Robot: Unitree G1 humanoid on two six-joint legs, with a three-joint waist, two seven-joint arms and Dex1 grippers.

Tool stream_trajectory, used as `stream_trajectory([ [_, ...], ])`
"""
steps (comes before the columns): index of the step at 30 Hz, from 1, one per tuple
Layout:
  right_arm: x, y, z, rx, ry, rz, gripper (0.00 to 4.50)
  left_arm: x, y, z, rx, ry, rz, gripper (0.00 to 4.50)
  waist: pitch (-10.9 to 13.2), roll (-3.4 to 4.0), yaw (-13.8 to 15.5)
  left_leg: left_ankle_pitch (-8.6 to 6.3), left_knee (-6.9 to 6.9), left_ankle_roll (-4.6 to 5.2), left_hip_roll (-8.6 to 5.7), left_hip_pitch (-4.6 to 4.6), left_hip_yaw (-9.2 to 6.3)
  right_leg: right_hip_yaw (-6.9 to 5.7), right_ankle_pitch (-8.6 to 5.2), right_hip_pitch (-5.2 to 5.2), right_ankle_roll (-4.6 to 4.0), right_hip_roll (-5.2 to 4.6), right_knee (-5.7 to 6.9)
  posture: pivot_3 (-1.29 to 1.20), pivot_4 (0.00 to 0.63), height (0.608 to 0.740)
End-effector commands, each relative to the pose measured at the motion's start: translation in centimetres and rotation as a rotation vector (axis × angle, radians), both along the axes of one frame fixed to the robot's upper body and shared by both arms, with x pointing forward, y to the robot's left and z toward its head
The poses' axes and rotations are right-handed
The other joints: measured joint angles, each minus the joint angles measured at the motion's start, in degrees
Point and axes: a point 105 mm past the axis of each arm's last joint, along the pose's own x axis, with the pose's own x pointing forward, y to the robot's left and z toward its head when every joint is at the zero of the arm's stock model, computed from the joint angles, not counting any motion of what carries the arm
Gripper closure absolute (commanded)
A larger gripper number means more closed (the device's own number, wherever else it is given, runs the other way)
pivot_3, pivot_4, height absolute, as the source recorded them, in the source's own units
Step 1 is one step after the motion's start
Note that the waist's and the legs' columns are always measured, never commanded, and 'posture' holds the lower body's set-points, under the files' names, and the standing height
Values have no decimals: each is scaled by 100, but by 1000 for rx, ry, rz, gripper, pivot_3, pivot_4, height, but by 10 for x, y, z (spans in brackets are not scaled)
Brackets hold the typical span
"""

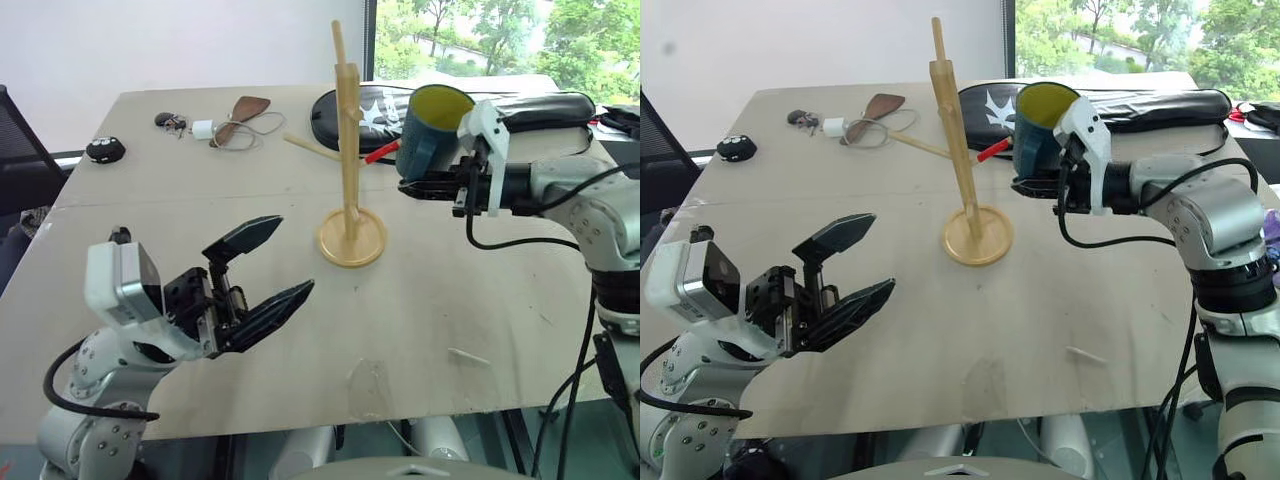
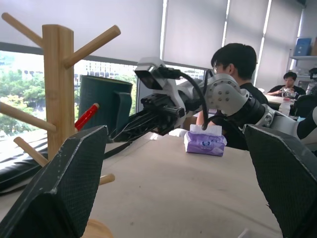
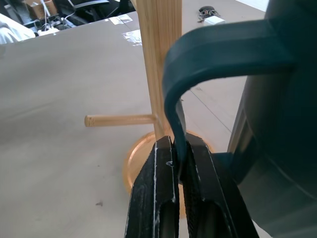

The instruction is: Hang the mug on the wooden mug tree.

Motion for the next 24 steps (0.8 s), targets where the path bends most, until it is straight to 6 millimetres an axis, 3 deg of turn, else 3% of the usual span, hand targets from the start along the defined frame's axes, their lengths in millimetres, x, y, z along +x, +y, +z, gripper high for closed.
stream_trajectory([
  [1,1,6,17,5,-60,59,4469,-9,-9,10,-1,-25,-5,0,0,0,1,0,3,0,0,-6,-1,-2,1,-4,-1,0,0,0,150,740],
  [12,12,28,19,-65,-69,192,4469,-26,-24,28,-8,-19,20,0,1,2,-17,0,3,0,0,-14,0,1,3,-13,-4,1,-4,0,150,740],
  [18,11,34,9,-111,-44,236,4469,-25,-24,32,-6,-1,45,0,1,1,1,0,3,-1,0,-15,-2,-3,3,-13,-5,1,-5,0,150,740],
  [21,8,30,6,-118,-29,247,3545,-23,-21,33,-3,14,72,0,1,2,-1,0,3,-1,0,-15,-1,-2,4,-13,-6,2,-5,0,150,740],
  [23,7,25,7,-108,-40,226,2563,-21,-20,33,1,27,83,0,2,3,-1,0,2,-1,0,-15,-1,-2,4,-13,-6,2,-5,0,150,740],
  [24,6,22,8,-105,-54,213,2276,-19,-19,33,2,34,86,0,2,3,0,0,2,-1,0,-15,-1,-2,4,-13,-6,3,-5,0,150,740],
])
